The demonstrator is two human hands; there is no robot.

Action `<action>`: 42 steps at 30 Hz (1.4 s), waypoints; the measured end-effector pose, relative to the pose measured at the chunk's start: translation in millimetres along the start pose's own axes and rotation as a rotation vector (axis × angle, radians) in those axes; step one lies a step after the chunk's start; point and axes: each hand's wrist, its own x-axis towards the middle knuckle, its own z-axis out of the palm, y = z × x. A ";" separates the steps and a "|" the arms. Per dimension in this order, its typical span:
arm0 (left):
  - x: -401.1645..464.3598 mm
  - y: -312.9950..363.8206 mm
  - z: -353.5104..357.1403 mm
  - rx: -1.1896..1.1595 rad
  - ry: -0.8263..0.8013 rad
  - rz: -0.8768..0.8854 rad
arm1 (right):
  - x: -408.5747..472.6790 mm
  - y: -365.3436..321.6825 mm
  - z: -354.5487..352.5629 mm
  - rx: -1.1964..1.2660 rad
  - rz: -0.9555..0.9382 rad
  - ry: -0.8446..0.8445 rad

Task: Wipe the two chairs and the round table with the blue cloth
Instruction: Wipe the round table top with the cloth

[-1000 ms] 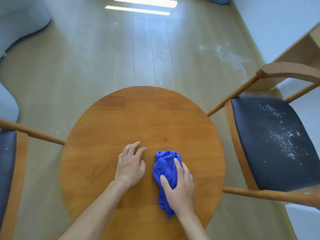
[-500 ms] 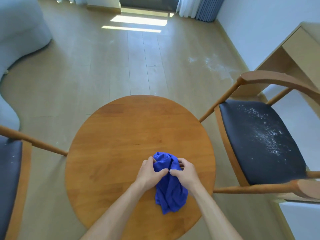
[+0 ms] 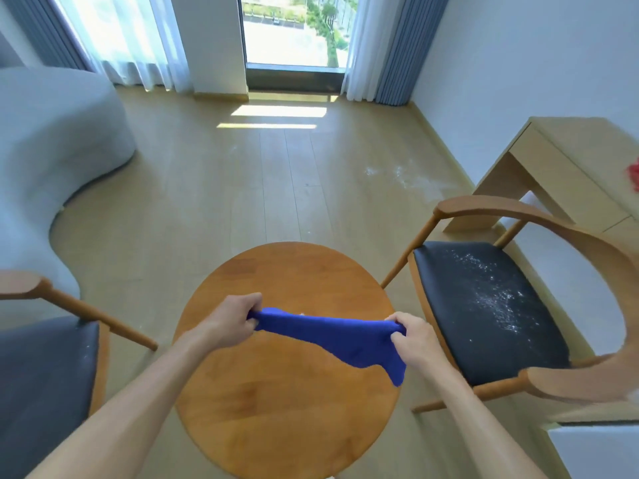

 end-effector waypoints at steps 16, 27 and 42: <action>-53.6 122.8 -170.1 0.328 0.145 0.200 | -19.4 -102.2 -151.9 -0.258 -0.370 0.080; -75.1 139.6 -210.0 0.482 0.255 0.195 | -28.1 -139.4 -177.3 -0.364 -0.471 0.036; -80.8 120.8 -216.7 0.231 0.431 0.060 | -25.7 -189.5 -148.4 -0.614 -0.386 0.244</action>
